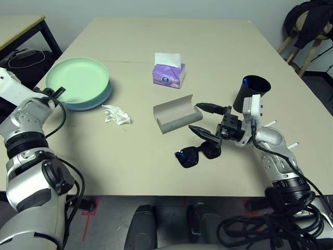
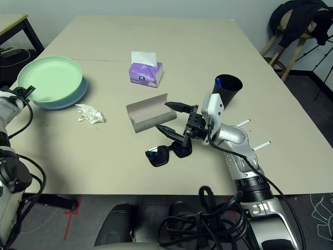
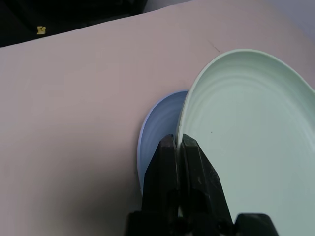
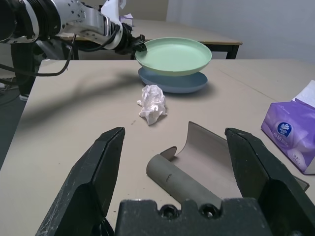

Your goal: Organize and tidy the items on the table.

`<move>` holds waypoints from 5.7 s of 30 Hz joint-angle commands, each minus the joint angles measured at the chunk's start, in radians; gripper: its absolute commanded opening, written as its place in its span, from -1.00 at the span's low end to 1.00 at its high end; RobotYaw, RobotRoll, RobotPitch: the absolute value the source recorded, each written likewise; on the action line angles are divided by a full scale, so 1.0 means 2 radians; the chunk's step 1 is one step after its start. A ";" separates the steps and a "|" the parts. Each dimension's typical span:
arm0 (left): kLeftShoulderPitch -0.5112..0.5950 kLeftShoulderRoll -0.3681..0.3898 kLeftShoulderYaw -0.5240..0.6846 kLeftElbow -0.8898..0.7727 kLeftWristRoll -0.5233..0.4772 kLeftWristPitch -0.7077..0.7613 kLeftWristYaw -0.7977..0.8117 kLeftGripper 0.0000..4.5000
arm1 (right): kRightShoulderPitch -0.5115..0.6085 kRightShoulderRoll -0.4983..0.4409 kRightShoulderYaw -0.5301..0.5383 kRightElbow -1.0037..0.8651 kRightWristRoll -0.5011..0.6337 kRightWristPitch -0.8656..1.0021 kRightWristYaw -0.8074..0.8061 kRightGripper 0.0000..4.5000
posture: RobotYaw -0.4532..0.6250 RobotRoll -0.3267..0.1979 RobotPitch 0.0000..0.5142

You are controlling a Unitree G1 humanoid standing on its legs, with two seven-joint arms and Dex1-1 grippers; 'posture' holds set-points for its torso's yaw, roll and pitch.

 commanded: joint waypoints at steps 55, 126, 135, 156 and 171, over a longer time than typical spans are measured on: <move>0.216 0.024 -0.295 -0.259 0.097 -0.019 -0.453 -0.69 | 0.008 0.007 0.018 -0.057 -0.014 0.085 -0.081 1.00 | 0.12 0.25 -0.70; 0.285 -0.024 -0.298 -0.394 0.008 -0.170 -0.665 0.97 | -0.008 -0.061 0.021 -0.121 -0.035 0.181 -0.125 1.00 | 0.02 0.25 -0.42; 0.310 -0.025 -0.316 -0.394 0.003 -0.233 -0.713 0.97 | -0.037 -0.095 0.047 -0.209 -0.040 0.307 -0.142 1.00 | 0.01 0.25 -0.40; 0.320 -0.024 -0.337 -0.404 -0.003 -0.258 -0.742 0.97 | -0.265 -0.249 0.270 -0.265 -0.116 0.437 0.041 1.00 | 0.01 0.25 -0.36; 0.318 -0.032 -0.343 -0.419 0.001 -0.257 -0.726 0.97 | -0.341 -0.220 0.368 -0.150 -0.257 0.245 0.171 1.00 | 0.03 0.25 -0.34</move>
